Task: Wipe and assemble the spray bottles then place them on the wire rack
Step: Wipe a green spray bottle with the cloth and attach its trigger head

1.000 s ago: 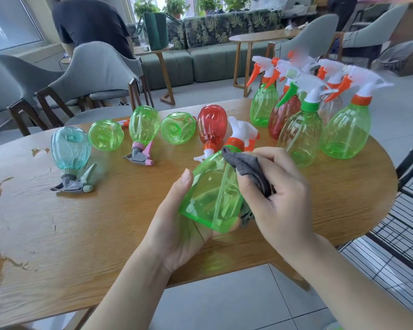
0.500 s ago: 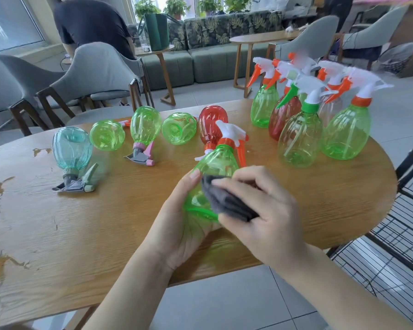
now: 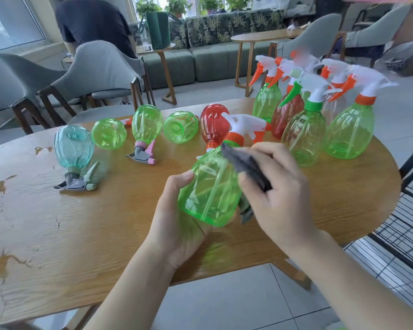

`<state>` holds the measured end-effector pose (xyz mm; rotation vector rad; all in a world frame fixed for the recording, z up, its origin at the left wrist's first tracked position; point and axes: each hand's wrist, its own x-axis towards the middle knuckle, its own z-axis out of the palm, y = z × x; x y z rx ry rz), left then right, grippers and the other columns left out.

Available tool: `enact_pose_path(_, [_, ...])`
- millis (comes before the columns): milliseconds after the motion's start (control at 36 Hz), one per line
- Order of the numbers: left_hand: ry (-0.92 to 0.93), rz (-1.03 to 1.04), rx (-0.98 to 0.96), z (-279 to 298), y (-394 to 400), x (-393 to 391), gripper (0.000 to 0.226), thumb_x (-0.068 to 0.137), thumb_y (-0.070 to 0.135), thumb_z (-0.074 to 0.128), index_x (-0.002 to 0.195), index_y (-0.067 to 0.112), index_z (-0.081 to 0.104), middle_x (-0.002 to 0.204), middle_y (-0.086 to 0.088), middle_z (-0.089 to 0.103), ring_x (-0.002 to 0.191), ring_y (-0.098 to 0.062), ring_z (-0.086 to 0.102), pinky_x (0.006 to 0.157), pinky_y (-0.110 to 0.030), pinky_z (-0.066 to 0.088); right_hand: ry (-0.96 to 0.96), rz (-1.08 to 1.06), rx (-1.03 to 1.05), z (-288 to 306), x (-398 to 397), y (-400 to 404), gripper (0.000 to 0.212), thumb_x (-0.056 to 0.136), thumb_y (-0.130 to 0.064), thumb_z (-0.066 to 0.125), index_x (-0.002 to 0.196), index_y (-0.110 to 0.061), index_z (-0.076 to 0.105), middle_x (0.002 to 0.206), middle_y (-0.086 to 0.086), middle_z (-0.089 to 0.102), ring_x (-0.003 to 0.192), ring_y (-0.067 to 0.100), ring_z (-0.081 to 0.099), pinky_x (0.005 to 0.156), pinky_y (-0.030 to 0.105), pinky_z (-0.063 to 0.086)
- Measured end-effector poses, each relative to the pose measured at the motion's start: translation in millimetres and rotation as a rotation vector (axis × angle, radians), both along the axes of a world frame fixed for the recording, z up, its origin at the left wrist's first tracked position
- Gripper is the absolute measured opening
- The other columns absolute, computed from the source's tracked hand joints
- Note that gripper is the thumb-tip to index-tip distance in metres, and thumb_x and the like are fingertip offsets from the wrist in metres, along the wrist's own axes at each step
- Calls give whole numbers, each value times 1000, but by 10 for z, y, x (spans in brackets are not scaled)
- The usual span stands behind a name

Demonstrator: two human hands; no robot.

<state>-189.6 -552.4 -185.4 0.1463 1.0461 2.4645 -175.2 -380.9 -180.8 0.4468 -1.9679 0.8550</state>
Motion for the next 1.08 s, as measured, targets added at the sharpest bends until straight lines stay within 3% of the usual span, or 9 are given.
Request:
enact_pose_path(83, [15,-34,6,21,16,34,42,88,37,51,106,12,79,107,-16,70,88,-31,66,71,-42,54,-82,-24,-129,24,-27,21,22,98,-10,60,114,-2,73,107,0,58,96,6,56,87,13,40])
enact_pose_path(167, [48,-52,8,32,12,34,43,87,42,62,116,13,76,113,-15,70,93,-30,68,73,-43,57,-57,4,-136,-10,21,-24,27,97,-12,59,117,-1,73,109,3,60,100,8,59,89,17,43])
enact_pose_path(278, [115,-108,-17,2,-8,25,58,80,46,83,128,15,71,123,-13,70,105,-26,71,87,-44,59,33,39,-70,-34,106,-83,28,94,-11,60,115,2,73,108,4,58,102,7,57,94,15,42])
enact_pose_path(472, [74,-71,-106,-2,6,13,49,81,36,77,125,15,74,126,-17,69,108,-31,68,92,-50,53,-70,-1,-129,1,39,-17,27,97,-14,58,116,-2,73,108,1,57,96,4,55,88,14,41])
enact_pose_path(611, [65,-40,-75,18,16,18,37,93,36,58,115,11,75,113,-15,70,97,-27,69,80,-42,58,-26,50,-33,-26,135,-117,27,91,-12,64,113,-2,76,105,9,63,95,15,60,90,17,42])
enact_pose_path(722, [-48,-94,2,40,-20,35,52,97,48,50,103,2,75,95,-16,70,87,-27,71,77,-33,61,81,113,160,-123,209,-215,22,90,-11,75,109,-2,78,101,13,67,87,31,65,92,30,51])
enact_pose_path(861, [-88,-185,38,63,-82,57,66,92,62,49,85,3,77,79,-10,67,74,-23,70,70,-29,58,154,138,289,-234,183,-259,23,95,-20,78,112,-4,78,113,3,55,89,27,59,87,36,55])
enact_pose_path(972, [-51,-105,42,56,-37,33,52,96,46,50,102,0,71,92,-15,68,84,-25,71,72,-32,60,118,110,256,-178,142,-196,25,97,-16,72,117,-3,75,116,3,55,96,28,59,98,31,50])
enact_pose_path(1083, [47,-31,-19,14,-5,7,39,92,35,55,118,10,71,108,-14,69,91,-26,69,76,-39,57,9,-4,92,-50,62,-109,29,97,-12,59,122,-2,71,115,6,60,105,21,59,101,21,43])
